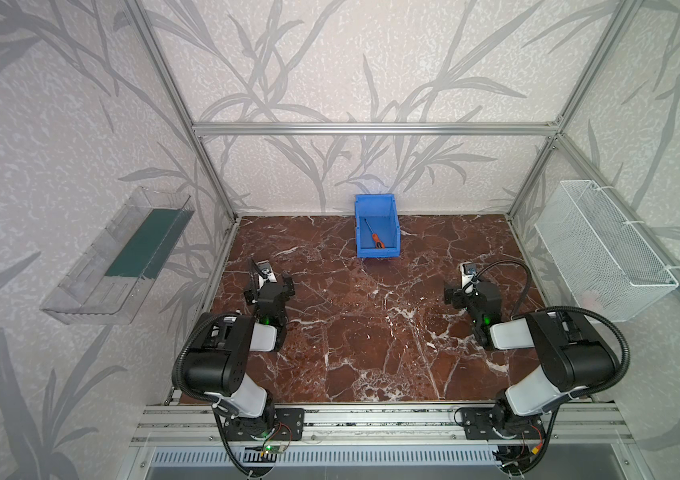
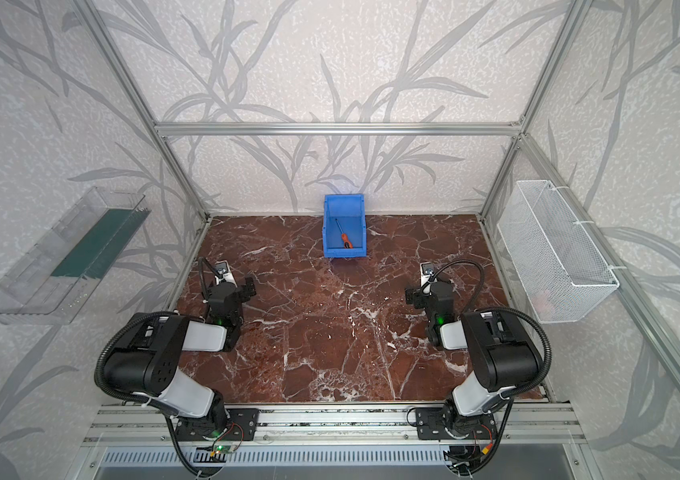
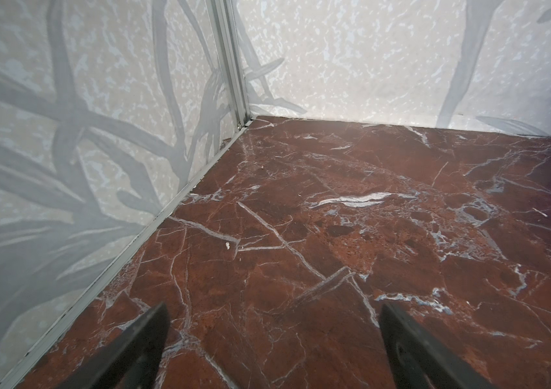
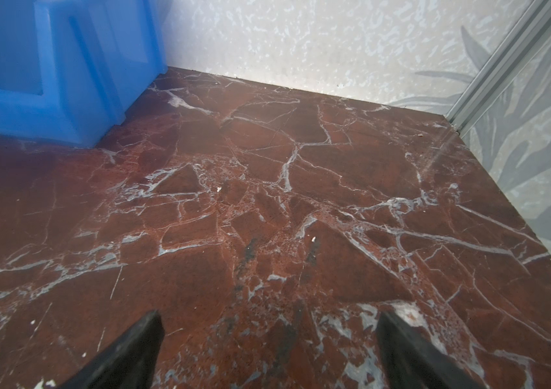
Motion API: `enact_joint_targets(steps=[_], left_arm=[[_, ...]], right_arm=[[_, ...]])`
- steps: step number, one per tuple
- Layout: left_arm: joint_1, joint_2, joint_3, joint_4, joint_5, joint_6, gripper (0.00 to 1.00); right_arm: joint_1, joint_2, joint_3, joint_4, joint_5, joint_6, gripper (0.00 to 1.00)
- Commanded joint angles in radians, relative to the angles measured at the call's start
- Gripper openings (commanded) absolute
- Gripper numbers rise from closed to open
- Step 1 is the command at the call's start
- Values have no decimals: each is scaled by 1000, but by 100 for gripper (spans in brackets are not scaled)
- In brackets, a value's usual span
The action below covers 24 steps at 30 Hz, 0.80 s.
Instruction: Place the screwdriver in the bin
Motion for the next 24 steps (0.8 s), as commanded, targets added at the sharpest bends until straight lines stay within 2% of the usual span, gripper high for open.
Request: enact_joint_targets(steps=[1,7,12,24], left_arm=[[1,9,-4,25,0,-4,99],[2,9,-4,25,0,-3,99],[2,9,-4,26,1,-4,99],[2,9,-5,26,-1,-4,99]], right_arm=[[-4,-27,7,23,-9,8,99],[-2,-95,-18,6,-25,-6,99],[-2,-25,9,27,-3,5,99],[-3,-25,9,20,0,8,99]])
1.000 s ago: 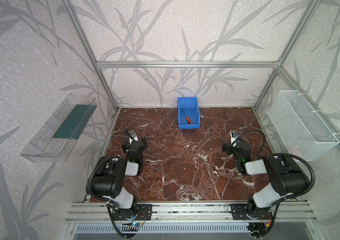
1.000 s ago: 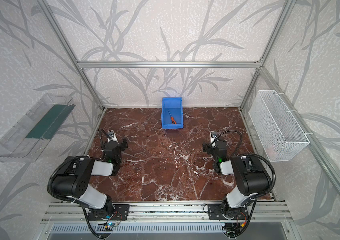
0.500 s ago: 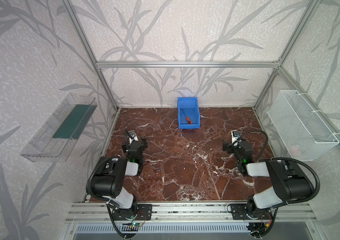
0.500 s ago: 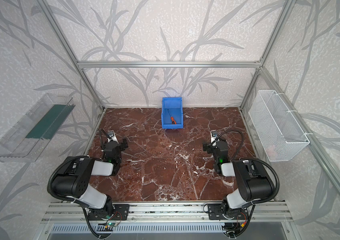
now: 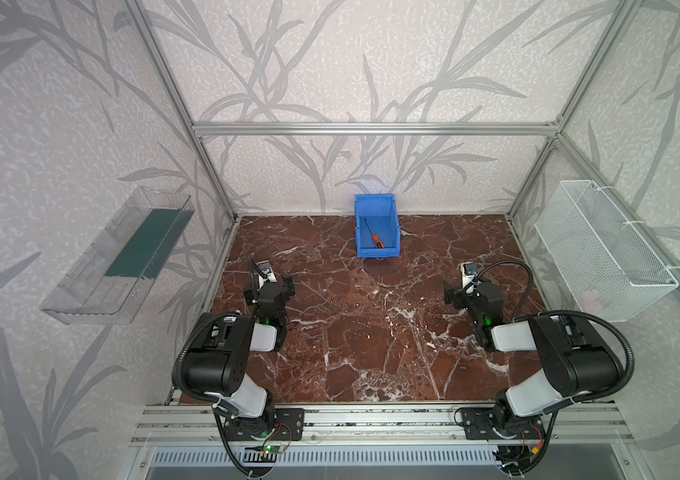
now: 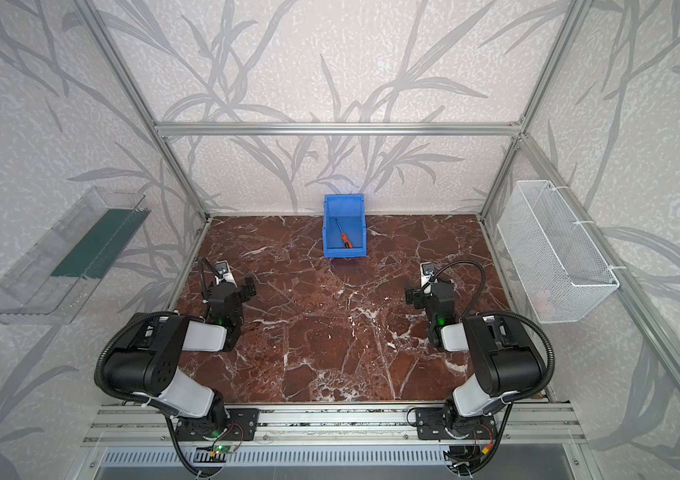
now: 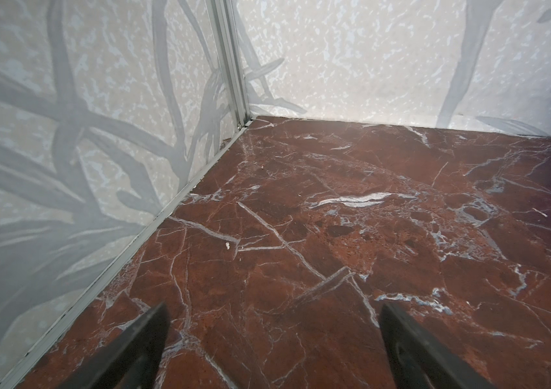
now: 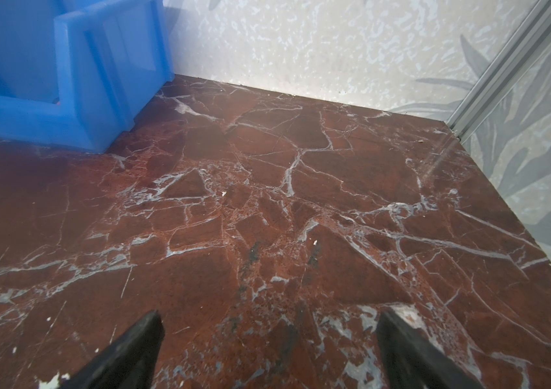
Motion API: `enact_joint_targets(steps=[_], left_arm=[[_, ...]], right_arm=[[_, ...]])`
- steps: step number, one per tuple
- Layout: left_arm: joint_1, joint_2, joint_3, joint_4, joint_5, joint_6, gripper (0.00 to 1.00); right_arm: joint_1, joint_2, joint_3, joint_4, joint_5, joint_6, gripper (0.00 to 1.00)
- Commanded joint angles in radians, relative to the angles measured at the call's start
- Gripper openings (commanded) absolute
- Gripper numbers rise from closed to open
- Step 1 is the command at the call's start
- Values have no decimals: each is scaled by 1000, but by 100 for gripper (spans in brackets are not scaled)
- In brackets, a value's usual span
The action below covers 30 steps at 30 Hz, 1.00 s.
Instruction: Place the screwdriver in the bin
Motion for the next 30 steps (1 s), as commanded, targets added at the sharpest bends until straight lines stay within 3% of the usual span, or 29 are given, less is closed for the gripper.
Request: enact_joint_targets(steps=[1,25,30], left_arm=[[3,9,-4,25,1,-4,99],[3,9,-5,25,1,-4,99],[3,9,-5,26,-1,-3,99]], right_arm=[[-3,6,21,23,15,10,99],[-2,6,10,41,-41,-11,99],[1,-62,9,-13,-62,-28,99]])
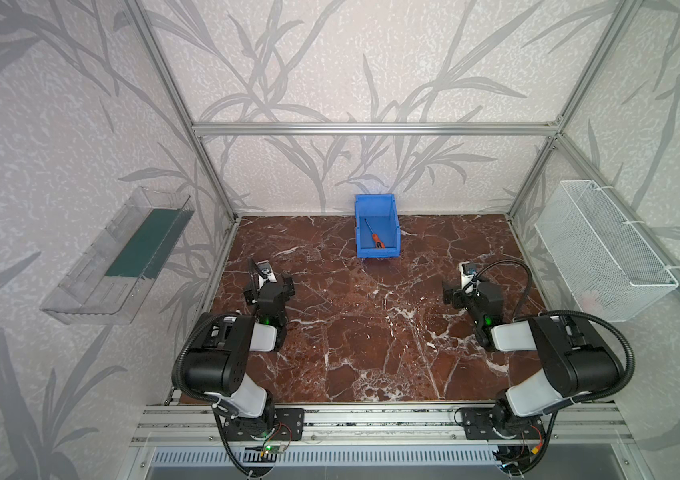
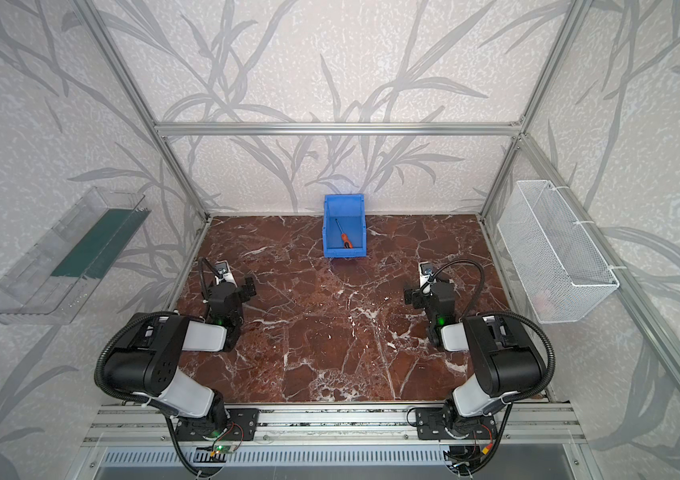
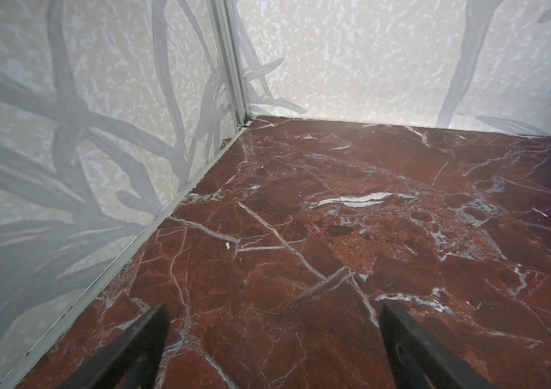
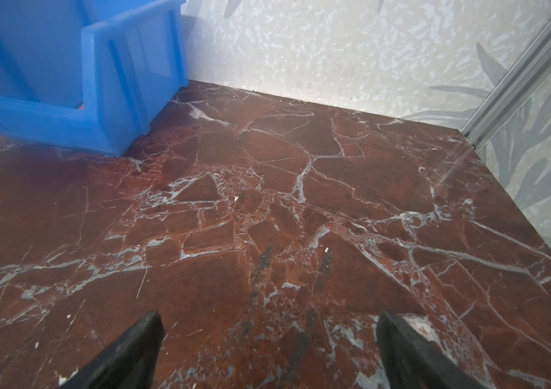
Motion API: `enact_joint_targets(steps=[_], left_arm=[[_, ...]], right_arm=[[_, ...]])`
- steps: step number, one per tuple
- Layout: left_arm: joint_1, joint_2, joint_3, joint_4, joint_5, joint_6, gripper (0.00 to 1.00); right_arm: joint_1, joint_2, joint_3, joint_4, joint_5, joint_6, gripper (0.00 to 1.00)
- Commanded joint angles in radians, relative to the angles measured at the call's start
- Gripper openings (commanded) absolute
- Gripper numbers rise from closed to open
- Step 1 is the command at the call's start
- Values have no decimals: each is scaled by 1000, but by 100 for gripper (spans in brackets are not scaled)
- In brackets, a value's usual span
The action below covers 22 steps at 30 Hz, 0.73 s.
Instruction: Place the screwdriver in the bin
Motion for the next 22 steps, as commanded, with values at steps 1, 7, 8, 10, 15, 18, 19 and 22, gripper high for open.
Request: enact_joint_targets(steps=[1,7,8,10,15,18,19,22], left_arm=[[3,10,-4,26,0,-3,99],[3,9,-5,26,1,-4,99],[2,10,-4,25,1,-4,99],[4,9,-5,26,0,-4,99],[3,9,-4,26,1,-4,99],[3,9,-5,26,0,-4,99],[3,9,-4,26,-1,-4,99],[3,9,-6,25,1,-4,99]], right_arm=[[1,-57,8,-21,-15,-17,99],[1,-33,7,2,-4,-11,99],[1,-24,8,6,0,-9,99],[1,6,12,18,0,-6,99],[-1,1,31,-24,9,0,99],[-2,26,20,35,5,3,99],[-2,19,24,17,6,3,99],[-2,24,19,36,6,2,99]])
